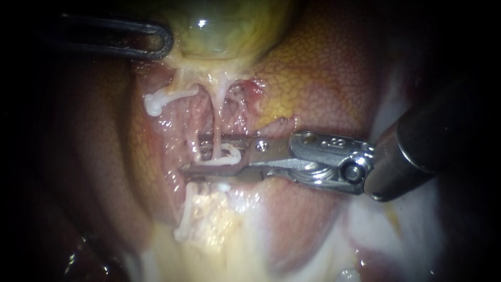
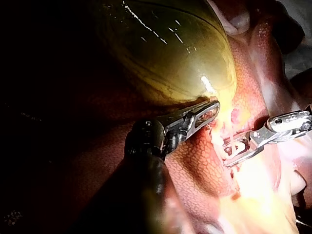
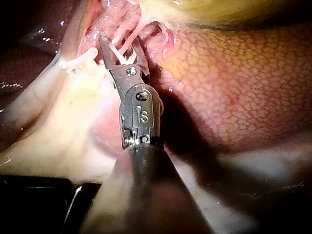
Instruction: Clipping second clip right tube
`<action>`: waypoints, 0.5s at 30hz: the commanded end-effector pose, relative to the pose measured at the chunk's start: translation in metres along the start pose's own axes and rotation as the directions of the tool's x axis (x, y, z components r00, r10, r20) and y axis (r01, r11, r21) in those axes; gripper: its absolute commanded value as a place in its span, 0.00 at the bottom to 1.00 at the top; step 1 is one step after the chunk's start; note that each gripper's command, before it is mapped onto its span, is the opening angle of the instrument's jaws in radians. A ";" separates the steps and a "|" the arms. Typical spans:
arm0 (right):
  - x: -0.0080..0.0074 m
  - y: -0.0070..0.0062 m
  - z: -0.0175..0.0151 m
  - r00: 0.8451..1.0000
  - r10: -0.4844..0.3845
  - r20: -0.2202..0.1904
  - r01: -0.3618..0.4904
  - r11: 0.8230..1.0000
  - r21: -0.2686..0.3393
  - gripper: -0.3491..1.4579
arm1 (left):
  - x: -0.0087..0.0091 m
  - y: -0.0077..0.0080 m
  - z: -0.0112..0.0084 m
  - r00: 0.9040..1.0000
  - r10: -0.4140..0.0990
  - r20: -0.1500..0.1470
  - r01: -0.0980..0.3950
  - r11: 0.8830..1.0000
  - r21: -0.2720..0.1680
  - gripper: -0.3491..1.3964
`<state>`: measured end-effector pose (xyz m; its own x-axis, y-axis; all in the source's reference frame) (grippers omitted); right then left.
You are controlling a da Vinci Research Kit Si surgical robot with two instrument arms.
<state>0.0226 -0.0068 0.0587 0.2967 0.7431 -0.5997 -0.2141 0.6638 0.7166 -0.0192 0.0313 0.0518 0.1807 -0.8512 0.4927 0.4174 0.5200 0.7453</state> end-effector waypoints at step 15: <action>-0.0002 0.0000 -0.0008 0.999 -0.048 0.000 0.048 0.999 0.012 0.47 | 0.0000 0.0000 -0.0001 1.000 0.000 0.000 0.000 1.000 0.000 0.00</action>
<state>0.0215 -0.0069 0.0586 0.3091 0.7089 -0.6339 -0.1857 0.6987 0.6909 -0.0191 0.0313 0.0517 0.1809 -0.8514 0.4924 0.4178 0.5198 0.7452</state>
